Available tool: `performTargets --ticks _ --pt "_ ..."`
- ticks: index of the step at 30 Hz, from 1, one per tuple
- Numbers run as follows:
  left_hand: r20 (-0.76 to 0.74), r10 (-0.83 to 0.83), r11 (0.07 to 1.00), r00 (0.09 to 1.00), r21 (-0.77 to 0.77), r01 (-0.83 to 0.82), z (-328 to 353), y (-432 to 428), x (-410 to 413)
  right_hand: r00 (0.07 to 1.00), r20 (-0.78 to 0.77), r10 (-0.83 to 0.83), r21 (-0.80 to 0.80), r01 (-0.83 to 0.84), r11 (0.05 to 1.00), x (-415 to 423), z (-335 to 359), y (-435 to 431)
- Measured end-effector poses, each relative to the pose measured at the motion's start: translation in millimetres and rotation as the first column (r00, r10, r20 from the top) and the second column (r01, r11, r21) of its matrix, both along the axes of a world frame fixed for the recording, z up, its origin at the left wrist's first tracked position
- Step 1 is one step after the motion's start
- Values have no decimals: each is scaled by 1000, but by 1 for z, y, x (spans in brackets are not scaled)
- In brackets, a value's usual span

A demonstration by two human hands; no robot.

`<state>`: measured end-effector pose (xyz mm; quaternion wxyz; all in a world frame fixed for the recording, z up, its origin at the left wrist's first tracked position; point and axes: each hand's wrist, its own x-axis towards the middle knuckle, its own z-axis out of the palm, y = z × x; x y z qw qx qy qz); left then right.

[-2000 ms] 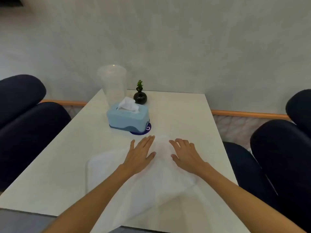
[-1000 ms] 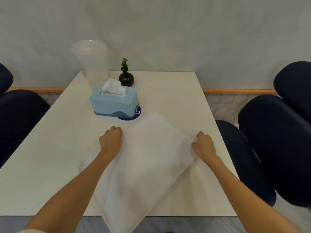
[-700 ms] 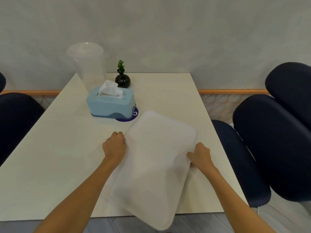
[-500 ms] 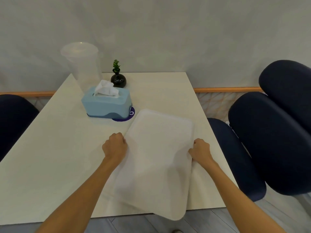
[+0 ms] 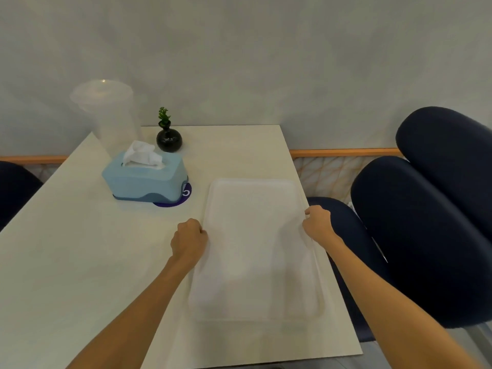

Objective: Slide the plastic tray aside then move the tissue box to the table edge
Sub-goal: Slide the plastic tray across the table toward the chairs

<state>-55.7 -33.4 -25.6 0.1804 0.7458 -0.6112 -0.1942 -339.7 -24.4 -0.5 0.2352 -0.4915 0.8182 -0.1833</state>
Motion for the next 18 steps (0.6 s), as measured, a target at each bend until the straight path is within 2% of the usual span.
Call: performTargets --ticks 11,18 --pt "25 83 996 996 12 -83 0 10 -18 992 42 117 -47 -115 992 -23 -5 -10" --pt "80 76 996 994 39 -79 4 16 -16 978 22 206 -7 -206 978 -28 -1 -18"
